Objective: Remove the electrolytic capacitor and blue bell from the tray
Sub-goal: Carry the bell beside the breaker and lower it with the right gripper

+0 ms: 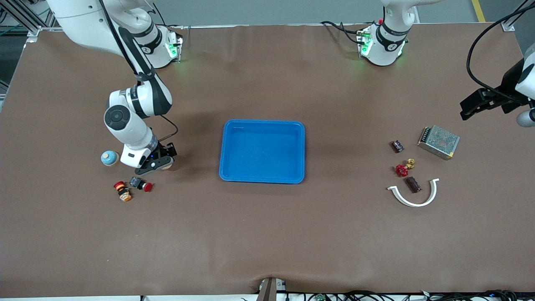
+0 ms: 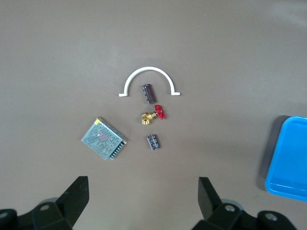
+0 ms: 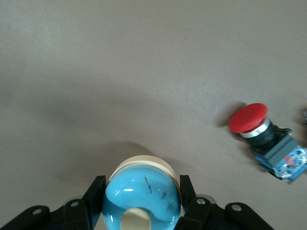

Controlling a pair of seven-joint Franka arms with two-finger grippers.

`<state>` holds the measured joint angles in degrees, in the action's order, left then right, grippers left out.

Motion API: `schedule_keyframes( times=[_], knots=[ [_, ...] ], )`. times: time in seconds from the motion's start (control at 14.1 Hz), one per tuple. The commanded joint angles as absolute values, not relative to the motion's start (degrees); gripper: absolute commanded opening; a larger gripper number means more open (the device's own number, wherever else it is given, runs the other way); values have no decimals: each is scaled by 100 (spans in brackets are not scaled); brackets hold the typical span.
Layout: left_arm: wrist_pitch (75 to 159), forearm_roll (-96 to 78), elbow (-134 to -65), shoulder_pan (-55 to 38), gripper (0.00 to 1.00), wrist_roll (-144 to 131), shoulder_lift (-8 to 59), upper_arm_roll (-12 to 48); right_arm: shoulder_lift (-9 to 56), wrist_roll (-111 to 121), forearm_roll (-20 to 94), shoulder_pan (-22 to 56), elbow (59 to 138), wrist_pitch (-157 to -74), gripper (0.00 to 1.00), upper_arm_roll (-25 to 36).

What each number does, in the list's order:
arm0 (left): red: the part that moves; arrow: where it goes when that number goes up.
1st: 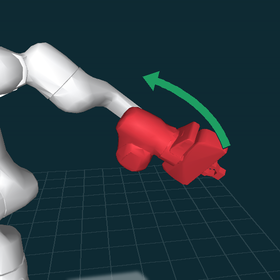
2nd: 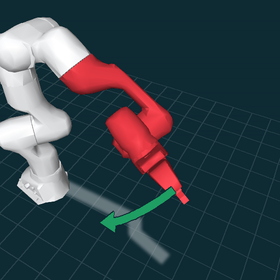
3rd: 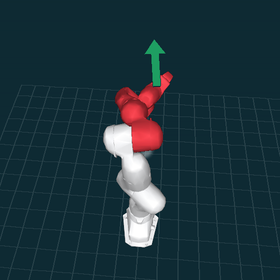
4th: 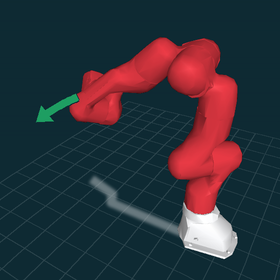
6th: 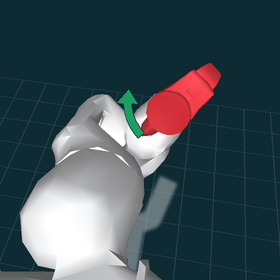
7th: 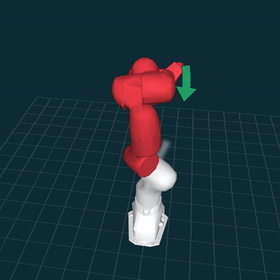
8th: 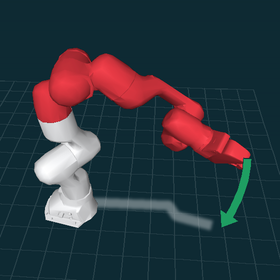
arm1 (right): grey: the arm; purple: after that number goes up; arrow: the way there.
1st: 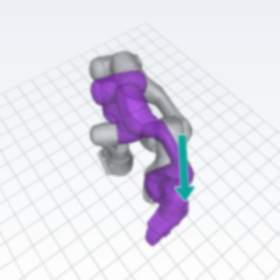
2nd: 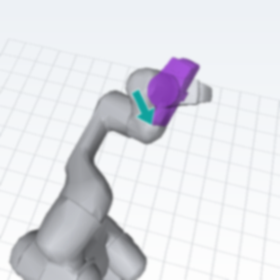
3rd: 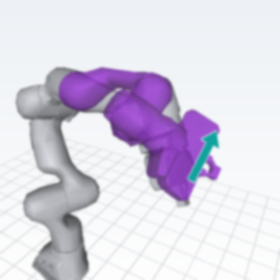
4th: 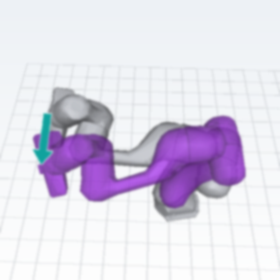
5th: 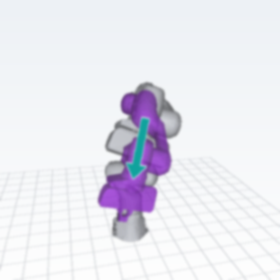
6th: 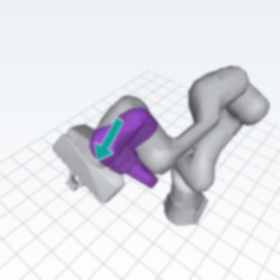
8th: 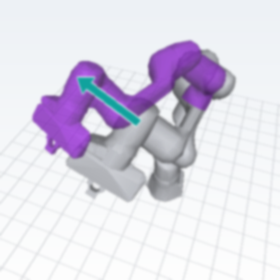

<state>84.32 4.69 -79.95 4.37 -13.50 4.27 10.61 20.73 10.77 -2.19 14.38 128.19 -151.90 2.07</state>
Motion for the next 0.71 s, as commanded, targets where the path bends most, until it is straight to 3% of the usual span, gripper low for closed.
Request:
schedule_keyframes(
  times=[0.0, 0.64],
  knots=[
    [8429, 281, -8288, 229, 100, -1213, 132, 730, 2214, 1178, -211, 1327, 12832, -15441, 40, 114],
    [8683, 176, -8849, -79, 100, -1002, -184, 457, 2505, 1169, -211, 1327, 12823, -15820, 42, 123]
  ],
)
